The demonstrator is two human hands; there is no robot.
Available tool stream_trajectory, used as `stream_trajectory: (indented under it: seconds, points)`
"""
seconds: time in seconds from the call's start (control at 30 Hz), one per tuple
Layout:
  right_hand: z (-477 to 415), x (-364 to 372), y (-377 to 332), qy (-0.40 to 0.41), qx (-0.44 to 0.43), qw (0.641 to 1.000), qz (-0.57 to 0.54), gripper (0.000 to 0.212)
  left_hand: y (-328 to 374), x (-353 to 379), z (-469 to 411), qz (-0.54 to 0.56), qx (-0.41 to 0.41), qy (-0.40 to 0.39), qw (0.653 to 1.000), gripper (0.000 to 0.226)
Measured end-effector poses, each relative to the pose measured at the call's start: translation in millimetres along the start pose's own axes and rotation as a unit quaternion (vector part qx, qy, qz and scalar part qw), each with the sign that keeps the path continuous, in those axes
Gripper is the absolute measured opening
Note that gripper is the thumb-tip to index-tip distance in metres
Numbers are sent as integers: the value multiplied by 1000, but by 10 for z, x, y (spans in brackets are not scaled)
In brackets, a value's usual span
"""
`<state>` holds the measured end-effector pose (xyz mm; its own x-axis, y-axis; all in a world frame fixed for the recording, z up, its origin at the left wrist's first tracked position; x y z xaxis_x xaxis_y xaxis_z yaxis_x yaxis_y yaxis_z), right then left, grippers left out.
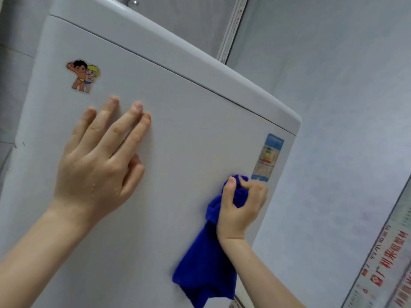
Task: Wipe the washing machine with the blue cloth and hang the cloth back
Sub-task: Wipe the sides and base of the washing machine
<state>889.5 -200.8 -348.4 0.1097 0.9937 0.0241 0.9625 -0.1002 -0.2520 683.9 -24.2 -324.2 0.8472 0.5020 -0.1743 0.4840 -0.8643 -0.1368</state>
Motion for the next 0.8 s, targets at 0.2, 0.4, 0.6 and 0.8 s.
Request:
stream_trajectory:
  seconds: [0.2,0.4,0.6,0.8]
  points:
    - [-1064,-33,-92,43,16,999,-8,21,-19,77,-4,24,0,-12,1000,57]
    - [-382,-160,371,41,101,994,-10,30,-26,115,-9,29,-6,-22,999,60]
    - [-935,-179,335,-1,85,996,6,20,-8,88,-20,8,-2,-17,1000,60]
    - [-1161,-219,328,81,91,992,27,24,-38,178,-9,31,-7,-12,999,61]
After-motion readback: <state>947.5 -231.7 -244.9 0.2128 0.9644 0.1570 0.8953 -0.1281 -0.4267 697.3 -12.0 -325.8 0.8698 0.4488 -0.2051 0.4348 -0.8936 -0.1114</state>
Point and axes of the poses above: each hand's wrist, its own z-axis away from the middle knuckle, its own x-axis out of the palm, y = z × x, the point moved 9 cm from there along -z, towards the middle knuckle, and after that the axes turned 13 degrees about -y, right-handed, at the moved point
